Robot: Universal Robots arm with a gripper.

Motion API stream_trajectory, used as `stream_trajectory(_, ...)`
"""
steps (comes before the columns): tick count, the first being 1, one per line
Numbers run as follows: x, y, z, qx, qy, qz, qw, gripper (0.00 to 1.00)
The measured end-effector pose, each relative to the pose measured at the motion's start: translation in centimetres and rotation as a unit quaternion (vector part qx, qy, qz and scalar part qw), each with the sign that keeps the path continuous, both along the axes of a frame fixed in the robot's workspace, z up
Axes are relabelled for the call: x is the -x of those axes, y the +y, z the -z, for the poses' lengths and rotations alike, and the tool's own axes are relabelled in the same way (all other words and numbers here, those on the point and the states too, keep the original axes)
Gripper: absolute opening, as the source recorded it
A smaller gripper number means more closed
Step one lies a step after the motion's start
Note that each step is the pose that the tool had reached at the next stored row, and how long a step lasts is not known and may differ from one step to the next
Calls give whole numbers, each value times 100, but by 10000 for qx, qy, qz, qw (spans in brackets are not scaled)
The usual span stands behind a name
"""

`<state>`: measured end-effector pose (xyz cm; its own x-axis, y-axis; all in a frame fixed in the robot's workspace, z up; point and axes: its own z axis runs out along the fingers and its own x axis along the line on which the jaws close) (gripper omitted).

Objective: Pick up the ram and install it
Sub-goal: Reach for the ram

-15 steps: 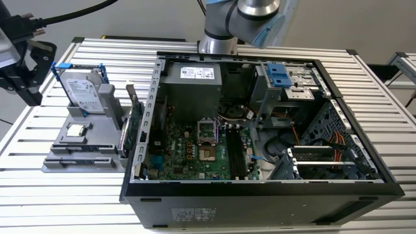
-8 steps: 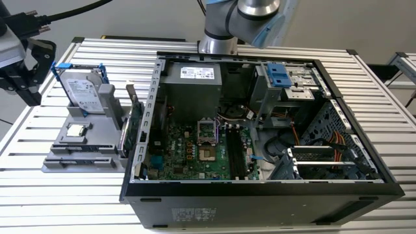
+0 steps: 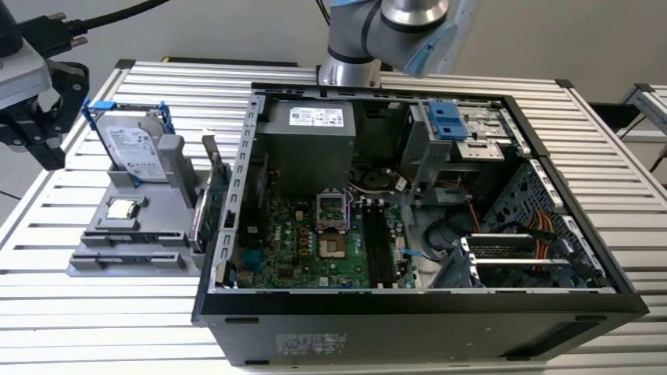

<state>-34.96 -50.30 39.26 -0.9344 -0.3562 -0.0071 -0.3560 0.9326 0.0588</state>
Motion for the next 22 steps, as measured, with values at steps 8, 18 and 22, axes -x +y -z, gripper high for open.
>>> stream_trajectory(8, 0, 1, 1, 0, 0, -360, 9994, 0)
stream_trajectory(18, 0, 5, 0, 0, 0, -1059, 9944, 0)
stream_trajectory(22, -1, 7, 0, 0, 0, -1260, 9920, 0)
